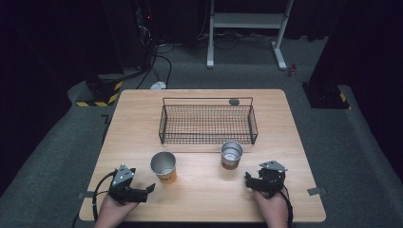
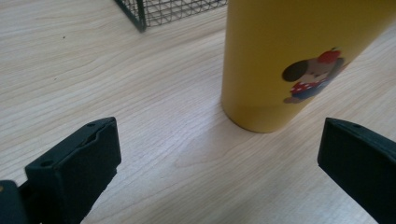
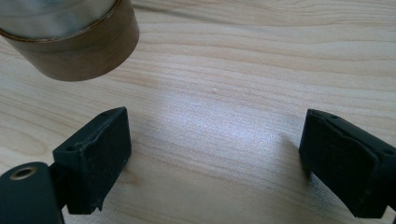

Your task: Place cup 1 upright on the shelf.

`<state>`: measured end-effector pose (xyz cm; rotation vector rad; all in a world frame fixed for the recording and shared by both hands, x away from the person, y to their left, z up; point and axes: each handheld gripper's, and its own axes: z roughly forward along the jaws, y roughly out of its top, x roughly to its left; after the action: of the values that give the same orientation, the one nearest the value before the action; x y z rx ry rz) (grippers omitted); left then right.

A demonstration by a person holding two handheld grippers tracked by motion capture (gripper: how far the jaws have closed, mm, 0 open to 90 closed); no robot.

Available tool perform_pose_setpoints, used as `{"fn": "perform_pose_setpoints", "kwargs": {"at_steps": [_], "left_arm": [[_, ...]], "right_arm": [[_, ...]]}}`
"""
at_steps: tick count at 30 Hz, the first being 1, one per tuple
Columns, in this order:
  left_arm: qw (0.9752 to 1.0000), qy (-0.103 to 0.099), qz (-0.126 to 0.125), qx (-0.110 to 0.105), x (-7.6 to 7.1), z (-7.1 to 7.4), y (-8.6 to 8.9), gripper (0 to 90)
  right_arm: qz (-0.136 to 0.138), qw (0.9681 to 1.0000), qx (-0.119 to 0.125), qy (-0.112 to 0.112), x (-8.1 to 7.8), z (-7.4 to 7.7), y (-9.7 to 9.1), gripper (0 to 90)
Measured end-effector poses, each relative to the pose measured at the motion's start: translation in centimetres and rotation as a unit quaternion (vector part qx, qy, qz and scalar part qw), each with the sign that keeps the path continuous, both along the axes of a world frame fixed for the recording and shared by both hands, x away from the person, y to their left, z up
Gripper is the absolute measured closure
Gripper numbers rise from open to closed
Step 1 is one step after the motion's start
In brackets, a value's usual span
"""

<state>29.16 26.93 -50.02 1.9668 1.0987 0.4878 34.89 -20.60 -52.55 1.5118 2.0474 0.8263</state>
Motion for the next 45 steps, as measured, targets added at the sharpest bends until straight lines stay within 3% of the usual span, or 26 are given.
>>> {"fn": "perform_pose_setpoints", "kwargs": {"at_steps": [10,20,37,45], "left_arm": [[0.9995,-0.017,-0.024,-0.012,-0.5,0.5,-0.6,0.0],[0.9987,-0.022,-0.036,-0.029,-0.7,0.6,-1.3,0.0],[0.9976,-0.028,-0.055,-0.031,-0.3,0.7,-2.9,0.0],[0.9981,-0.027,-0.053,-0.015,0.1,1.1,-3.2,0.0]], "right_arm": [[0.0,1.0,0.0,0.0,0.0,0.0,0.0,9.1],[0.0,1.0,0.001,0.0,0.0,0.0,0.0,9.1],[0.0,1.0,0.0,0.0,0.0,0.0,0.0,9.2],[0.0,1.0,0.0,0.0,0.0,0.0,0.0,9.1]]}}
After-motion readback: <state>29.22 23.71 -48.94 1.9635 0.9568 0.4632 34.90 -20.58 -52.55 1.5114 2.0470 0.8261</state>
